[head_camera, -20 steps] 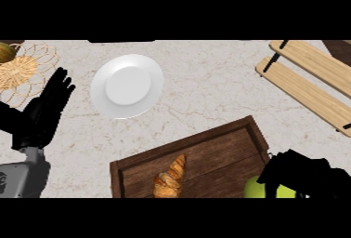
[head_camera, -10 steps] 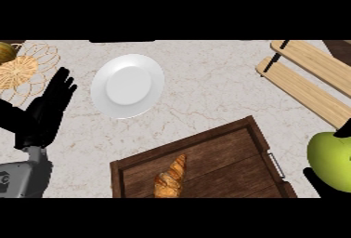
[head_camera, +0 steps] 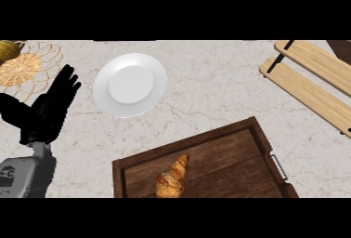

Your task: Pick the pear from the tray and place it in the tiered shelf

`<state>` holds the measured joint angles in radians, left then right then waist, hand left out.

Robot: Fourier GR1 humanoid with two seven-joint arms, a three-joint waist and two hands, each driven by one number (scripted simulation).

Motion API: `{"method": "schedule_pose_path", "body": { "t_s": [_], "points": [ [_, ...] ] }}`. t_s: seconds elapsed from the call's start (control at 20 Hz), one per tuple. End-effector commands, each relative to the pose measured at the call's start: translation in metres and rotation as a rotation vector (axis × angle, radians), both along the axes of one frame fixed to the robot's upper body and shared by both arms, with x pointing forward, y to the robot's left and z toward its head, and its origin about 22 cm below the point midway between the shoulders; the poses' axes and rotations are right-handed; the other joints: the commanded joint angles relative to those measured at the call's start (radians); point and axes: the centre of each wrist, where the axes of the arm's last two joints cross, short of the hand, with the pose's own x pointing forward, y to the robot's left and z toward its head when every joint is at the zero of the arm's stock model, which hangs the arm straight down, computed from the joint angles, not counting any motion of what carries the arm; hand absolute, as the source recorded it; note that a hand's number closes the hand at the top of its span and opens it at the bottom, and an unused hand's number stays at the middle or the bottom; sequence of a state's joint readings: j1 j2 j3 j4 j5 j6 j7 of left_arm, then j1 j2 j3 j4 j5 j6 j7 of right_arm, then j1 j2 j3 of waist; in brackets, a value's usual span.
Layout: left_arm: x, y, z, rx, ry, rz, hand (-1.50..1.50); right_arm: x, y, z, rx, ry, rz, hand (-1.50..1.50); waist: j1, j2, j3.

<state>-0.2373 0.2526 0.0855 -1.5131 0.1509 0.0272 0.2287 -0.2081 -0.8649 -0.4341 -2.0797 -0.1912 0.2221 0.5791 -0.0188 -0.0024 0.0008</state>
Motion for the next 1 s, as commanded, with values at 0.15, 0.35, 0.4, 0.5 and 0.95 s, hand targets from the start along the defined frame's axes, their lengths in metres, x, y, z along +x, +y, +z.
{"method": "schedule_pose_path", "body": {
  "t_s": [0.15, 0.35, 0.4, 0.5, 0.95],
  "points": [
    [-0.002, -0.002, 0.000, 0.010, -0.013, -0.019, 0.00, 0.018, -0.076, -0.001, 0.056, 0.005, -0.034, 1.50, 0.020, 0.003, -0.001],
    [0.004, -0.004, 0.000, 0.007, -0.010, -0.021, 0.00, 0.034, -0.120, -0.024, 0.061, 0.016, -0.065, 1.50, 0.031, 0.007, 0.000],
    [0.007, -0.008, 0.006, -0.005, -0.016, -0.021, 0.00, 0.029, -0.120, -0.017, 0.054, 0.008, -0.051, 1.50, 0.022, 0.004, -0.001],
    [0.019, -0.011, -0.001, -0.009, -0.018, -0.029, 0.00, 0.033, -0.130, -0.025, 0.052, 0.006, -0.059, 1.50, 0.019, 0.005, -0.001],
    [-0.001, -0.007, -0.009, 0.010, 0.005, -0.024, 0.00, 0.048, -0.162, -0.045, 0.047, 0.003, -0.066, 1.50, 0.022, 0.003, -0.001]
  ]
}}
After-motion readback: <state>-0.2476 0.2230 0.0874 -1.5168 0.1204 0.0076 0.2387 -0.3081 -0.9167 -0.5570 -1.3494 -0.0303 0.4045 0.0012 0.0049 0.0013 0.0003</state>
